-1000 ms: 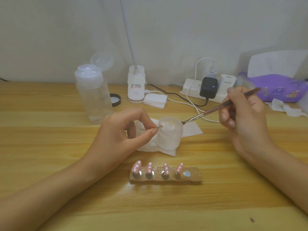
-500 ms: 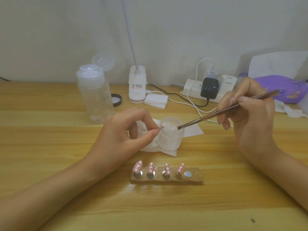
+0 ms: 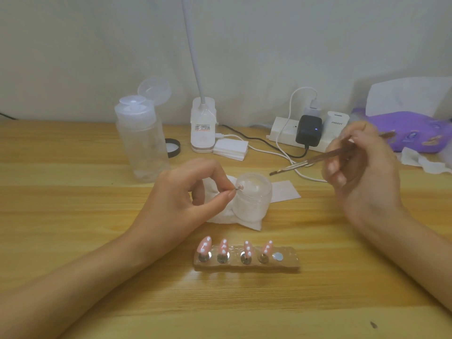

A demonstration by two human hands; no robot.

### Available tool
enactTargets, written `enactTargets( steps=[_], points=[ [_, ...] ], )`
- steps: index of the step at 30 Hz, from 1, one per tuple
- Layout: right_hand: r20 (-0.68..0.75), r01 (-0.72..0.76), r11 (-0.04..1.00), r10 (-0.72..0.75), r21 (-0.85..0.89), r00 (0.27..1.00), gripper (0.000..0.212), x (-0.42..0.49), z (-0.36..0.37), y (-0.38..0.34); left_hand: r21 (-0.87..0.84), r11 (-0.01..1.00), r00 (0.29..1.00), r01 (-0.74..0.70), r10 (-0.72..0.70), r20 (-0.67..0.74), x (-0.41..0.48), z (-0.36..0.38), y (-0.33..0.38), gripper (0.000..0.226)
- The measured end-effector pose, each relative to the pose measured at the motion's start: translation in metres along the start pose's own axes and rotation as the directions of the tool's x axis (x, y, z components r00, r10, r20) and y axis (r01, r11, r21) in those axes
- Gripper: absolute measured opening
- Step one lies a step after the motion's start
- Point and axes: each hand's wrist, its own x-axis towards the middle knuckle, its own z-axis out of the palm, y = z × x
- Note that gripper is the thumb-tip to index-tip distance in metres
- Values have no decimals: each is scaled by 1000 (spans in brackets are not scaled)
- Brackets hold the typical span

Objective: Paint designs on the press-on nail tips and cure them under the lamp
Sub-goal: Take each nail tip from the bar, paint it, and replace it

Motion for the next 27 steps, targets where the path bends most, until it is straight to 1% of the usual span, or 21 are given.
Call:
enactTargets(
  steps=[2, 6, 10, 14, 16, 20, 22, 24, 27],
  points=[
    [-24, -76, 997, 76, -9, 997, 32, -5, 6, 4, -5, 1000, 1000, -4, 4, -1, 0, 0, -1, 9],
    [10, -186, 983, 186, 1, 982, 25, -13, 12, 10, 7, 1000, 1000, -18, 18, 3, 0, 0, -1, 10],
    [-5, -247, 969, 247, 24, 969, 26, -16, 13, 13, 4, 1000, 1000, -16, 16, 9, 0, 0, -1, 9],
    [49, -242, 969, 244, -45, 968, 26, -16, 14, 14, 7, 1000, 1000, -27, 27, 7, 0, -1, 0, 8],
    [47, -238, 969, 241, -71, 969, 27, -17, 15, 13, 20, 999, 999, -31, 31, 6, 0, -1, 0, 6],
    [-9, -245, 969, 245, -36, 970, 26, -15, 12, 12, 26, 999, 999, -31, 31, 9, 0, 0, -1, 6],
    [15, -242, 970, 242, -27, 970, 26, -16, 12, 12, 27, 999, 999, -38, 38, 10, 0, -1, -1, 6],
    [52, -237, 970, 240, -55, 969, 26, -17, 15, 12, 15, 999, 999, -38, 38, 10, 0, -1, -1, 9],
    [35, -236, 968, 240, -81, 970, 25, -17, 16, 13, 19, 999, 999, -39, 39, 7, 0, -1, -1, 8]
  ],
)
